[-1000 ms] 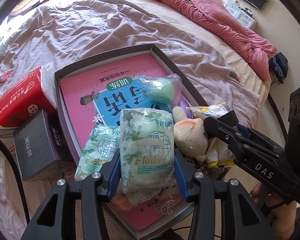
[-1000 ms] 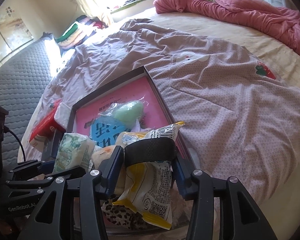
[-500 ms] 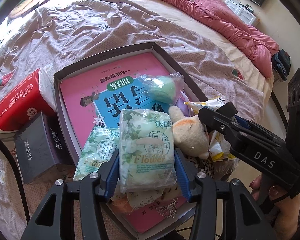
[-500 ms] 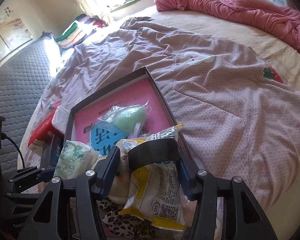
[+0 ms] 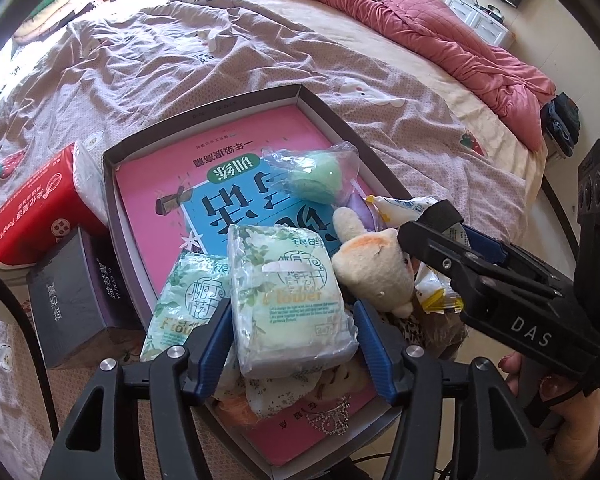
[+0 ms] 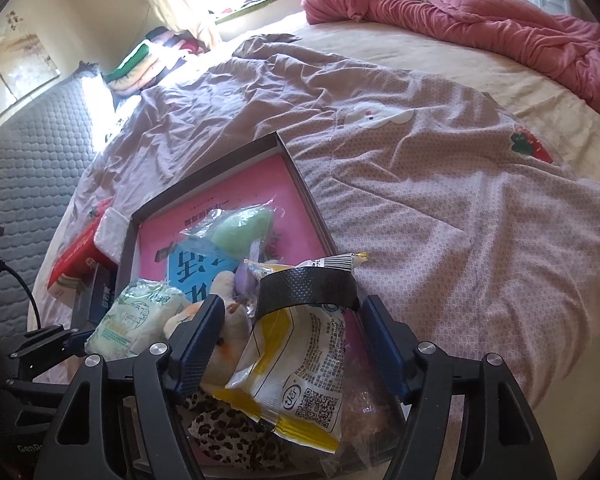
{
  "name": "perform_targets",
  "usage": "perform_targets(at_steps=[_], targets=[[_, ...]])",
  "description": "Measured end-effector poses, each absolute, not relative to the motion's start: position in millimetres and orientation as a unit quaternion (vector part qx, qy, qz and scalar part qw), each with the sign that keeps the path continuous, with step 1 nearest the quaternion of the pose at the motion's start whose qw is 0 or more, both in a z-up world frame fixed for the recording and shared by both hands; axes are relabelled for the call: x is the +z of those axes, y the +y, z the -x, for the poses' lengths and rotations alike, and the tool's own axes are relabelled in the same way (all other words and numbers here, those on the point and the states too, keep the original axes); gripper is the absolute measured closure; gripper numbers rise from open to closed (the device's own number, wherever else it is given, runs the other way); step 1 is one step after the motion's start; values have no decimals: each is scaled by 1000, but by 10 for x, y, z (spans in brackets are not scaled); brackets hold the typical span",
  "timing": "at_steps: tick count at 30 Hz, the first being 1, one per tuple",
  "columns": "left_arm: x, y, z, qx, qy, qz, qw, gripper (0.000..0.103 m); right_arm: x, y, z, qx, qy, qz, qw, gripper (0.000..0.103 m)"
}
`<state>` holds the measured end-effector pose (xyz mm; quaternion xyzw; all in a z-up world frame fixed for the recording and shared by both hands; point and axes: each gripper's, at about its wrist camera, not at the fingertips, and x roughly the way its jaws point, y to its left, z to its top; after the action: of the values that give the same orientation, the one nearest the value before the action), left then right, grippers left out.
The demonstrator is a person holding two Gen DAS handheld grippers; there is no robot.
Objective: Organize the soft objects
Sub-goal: 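Lower the 'Flower' packet and snack bag into the tray and open both tools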
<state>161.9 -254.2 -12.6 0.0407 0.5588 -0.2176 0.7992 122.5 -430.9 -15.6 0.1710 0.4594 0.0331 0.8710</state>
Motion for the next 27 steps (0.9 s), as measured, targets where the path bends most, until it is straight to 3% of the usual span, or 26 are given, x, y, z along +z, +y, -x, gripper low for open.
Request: perform_targets(at_steps=[27], targets=[[24,-2354,-1517,-203,553,-47,807,39,100,-4252,-1061,-2,449,-112,886,29]])
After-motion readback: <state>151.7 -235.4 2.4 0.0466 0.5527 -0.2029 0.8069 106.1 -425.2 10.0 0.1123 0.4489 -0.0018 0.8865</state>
